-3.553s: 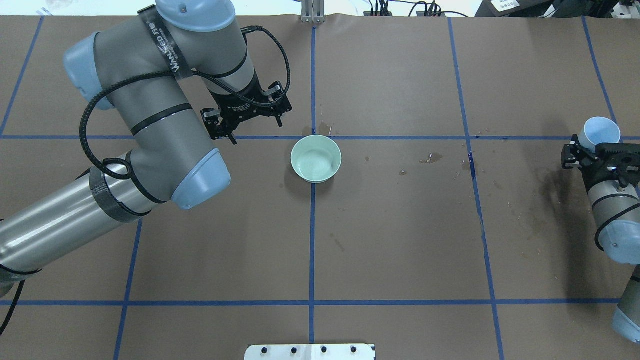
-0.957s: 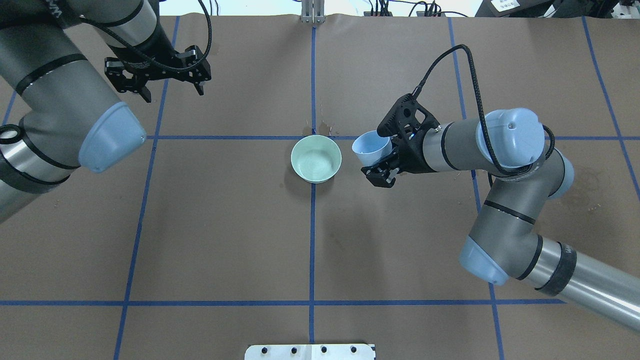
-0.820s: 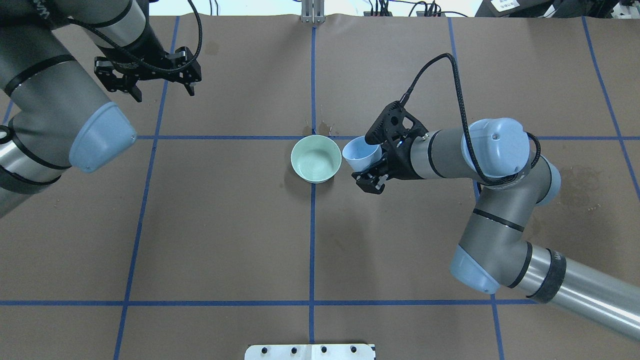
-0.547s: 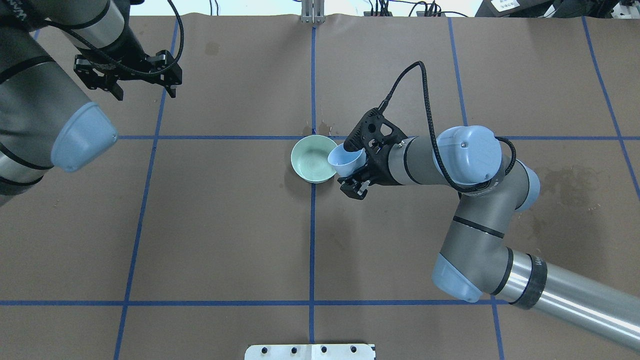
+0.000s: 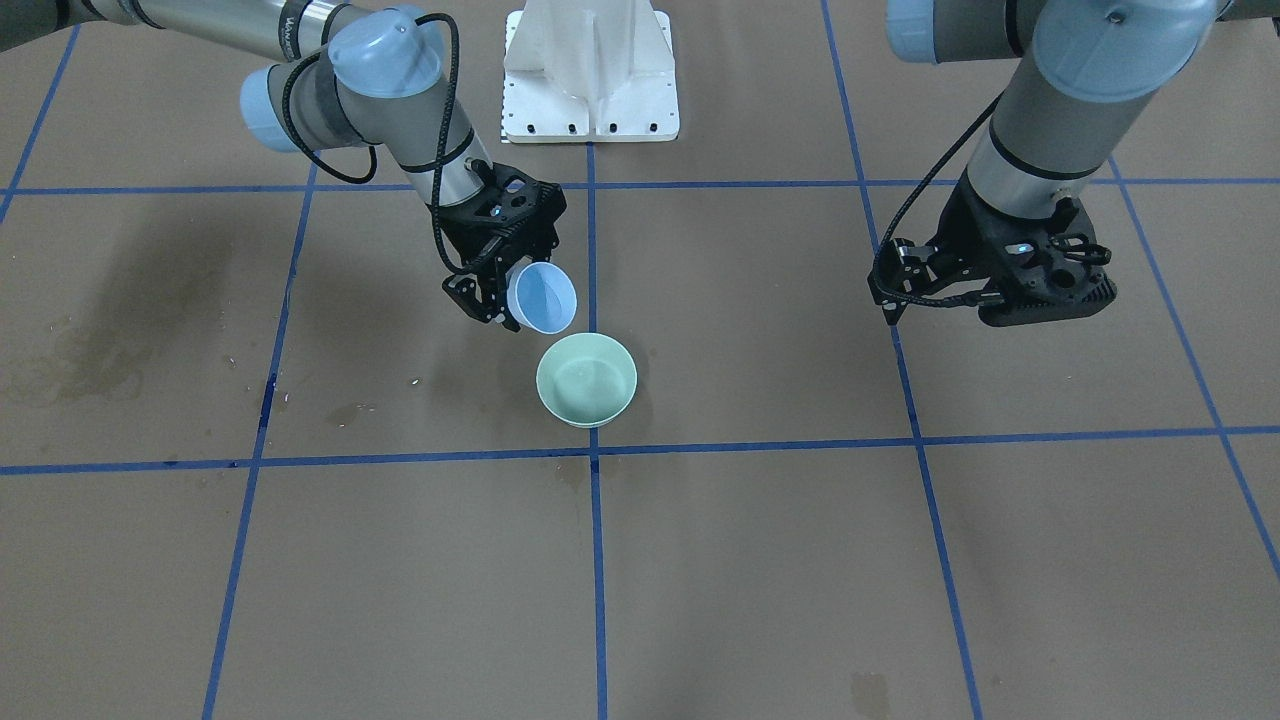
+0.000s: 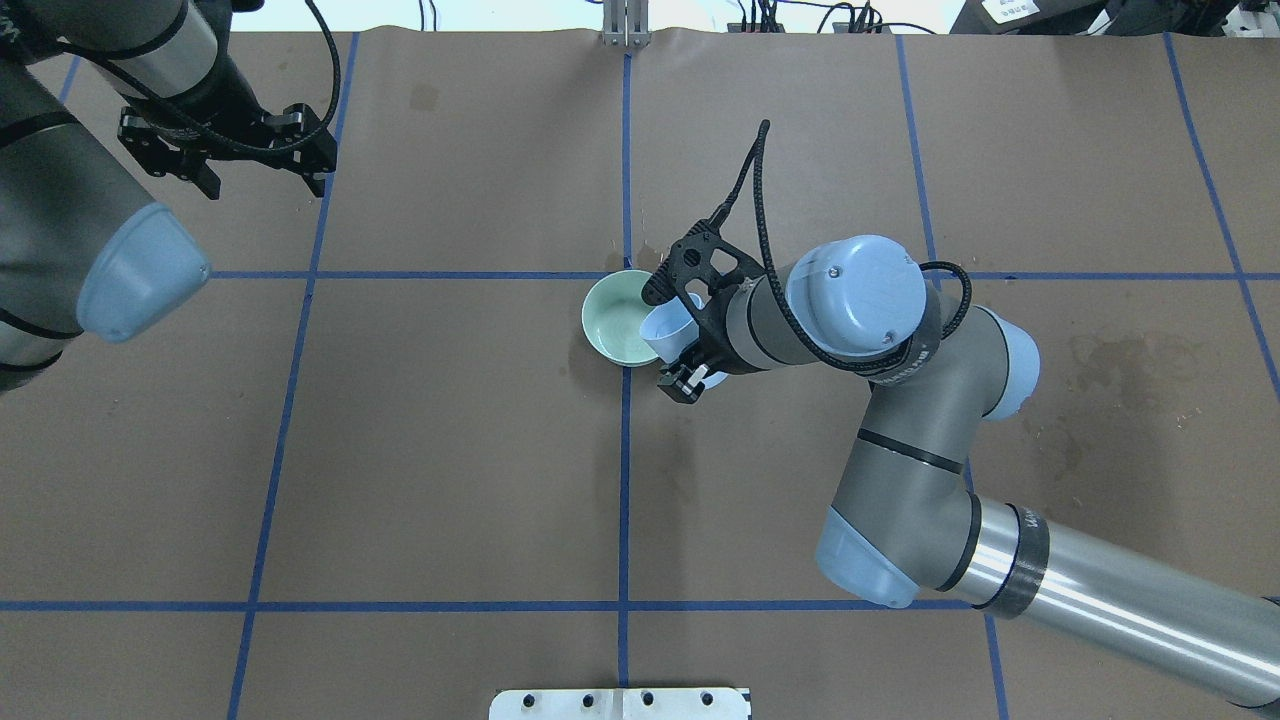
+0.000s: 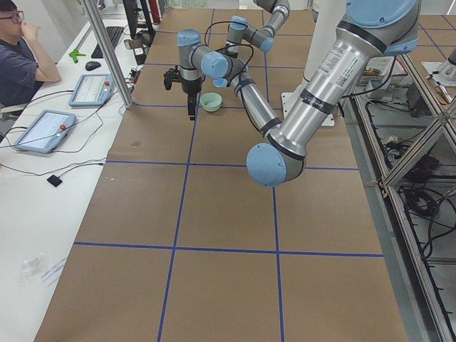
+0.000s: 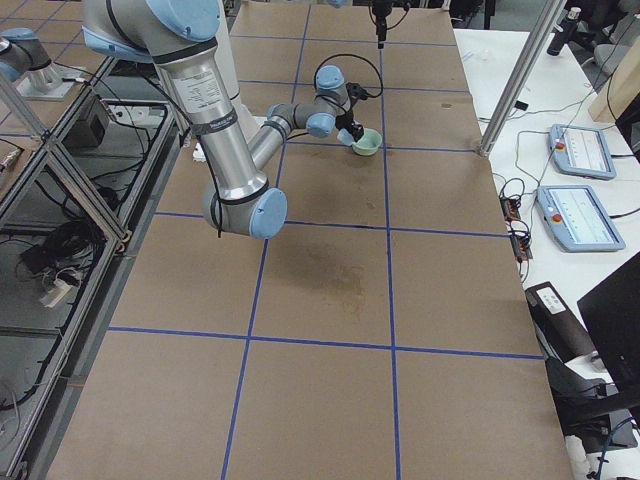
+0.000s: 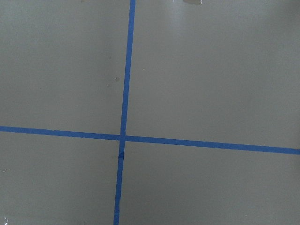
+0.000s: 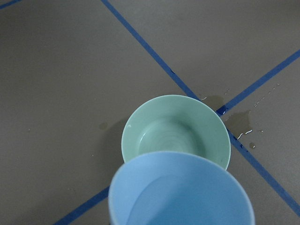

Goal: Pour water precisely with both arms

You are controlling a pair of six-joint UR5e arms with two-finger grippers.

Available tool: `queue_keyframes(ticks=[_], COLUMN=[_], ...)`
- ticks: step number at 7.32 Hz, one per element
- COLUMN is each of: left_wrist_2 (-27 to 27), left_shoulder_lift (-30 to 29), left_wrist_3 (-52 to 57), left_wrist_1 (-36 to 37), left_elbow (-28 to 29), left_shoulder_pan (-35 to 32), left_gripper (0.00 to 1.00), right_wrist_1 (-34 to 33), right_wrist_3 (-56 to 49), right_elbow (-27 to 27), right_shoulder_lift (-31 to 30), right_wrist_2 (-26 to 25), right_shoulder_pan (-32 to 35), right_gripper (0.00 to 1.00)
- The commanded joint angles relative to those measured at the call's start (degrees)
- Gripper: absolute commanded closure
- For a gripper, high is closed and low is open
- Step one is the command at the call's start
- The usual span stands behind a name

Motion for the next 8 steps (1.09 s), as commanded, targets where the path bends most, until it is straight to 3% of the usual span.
queue_keyframes(ticks=[1, 4, 8], left_wrist_2=[0.0, 0.0, 0.0], left_shoulder_lift=[0.1, 0.8, 0.9], left_wrist_3=[0.1, 0.1, 0.1], left_wrist_1=[0.0, -0.3, -0.4], left_elbow=[0.0, 0.0, 0.0], left_shoulder_pan=[0.0, 0.0, 0.0], left_gripper=[0.0, 0.0, 0.0], right_wrist_1=[-9.8, -12.1, -19.3], right_wrist_3=[-0.3, -0.4, -2.1], right_elbow=[-0.1, -4.4, -5.4], right_shoulder_lift=[3.4, 5.4, 8.0], right_wrist_2=[0.4, 0.9, 3.0], right_shoulder_pan=[-0.3, -0.8, -0.7], right_gripper=[1.0, 1.0, 1.0])
